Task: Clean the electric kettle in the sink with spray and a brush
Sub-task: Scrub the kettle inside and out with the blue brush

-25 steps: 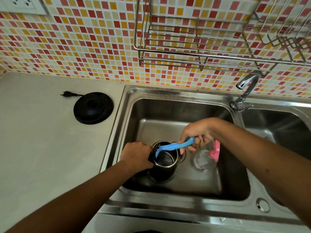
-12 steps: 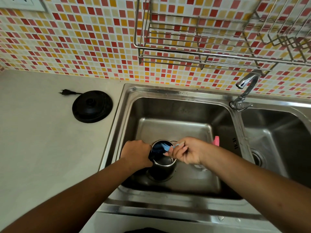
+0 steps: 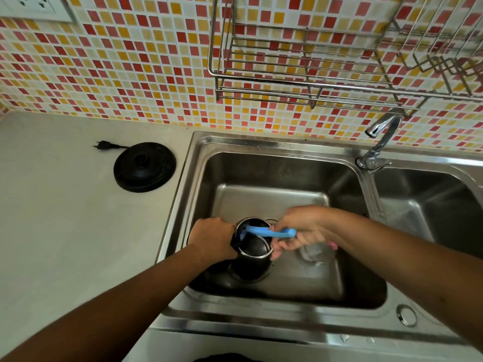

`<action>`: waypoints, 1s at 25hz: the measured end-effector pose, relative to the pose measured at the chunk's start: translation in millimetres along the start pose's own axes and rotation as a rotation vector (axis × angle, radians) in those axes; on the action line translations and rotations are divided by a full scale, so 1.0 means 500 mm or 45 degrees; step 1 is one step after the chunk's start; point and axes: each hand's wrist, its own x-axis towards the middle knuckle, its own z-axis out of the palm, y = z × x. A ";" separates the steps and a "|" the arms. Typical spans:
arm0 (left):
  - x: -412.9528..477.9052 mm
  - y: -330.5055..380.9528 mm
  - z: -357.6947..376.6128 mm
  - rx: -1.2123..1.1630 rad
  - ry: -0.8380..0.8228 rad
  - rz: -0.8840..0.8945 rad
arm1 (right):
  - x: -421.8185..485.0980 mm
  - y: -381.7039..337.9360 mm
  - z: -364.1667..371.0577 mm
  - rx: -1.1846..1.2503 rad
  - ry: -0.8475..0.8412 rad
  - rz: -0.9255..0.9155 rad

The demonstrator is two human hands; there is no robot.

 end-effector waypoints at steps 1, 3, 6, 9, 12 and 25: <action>0.000 0.000 -0.001 -0.002 -0.004 -0.002 | -0.017 -0.002 -0.010 -0.253 0.070 -0.103; 0.000 0.001 -0.002 -0.008 -0.004 -0.004 | -0.019 -0.013 -0.022 -0.516 0.242 -0.336; 0.001 0.003 0.000 -0.011 0.006 -0.002 | 0.027 -0.023 0.000 -0.619 0.413 -0.534; 0.001 0.003 0.001 -0.015 0.026 -0.005 | 0.075 0.013 0.037 -0.586 0.501 -0.571; -0.001 0.005 0.000 -0.012 0.030 -0.011 | 0.053 0.021 0.019 -0.374 0.535 -0.708; -0.001 0.010 -0.003 -0.031 -0.001 -0.046 | 0.068 0.021 0.014 -1.028 0.567 -0.908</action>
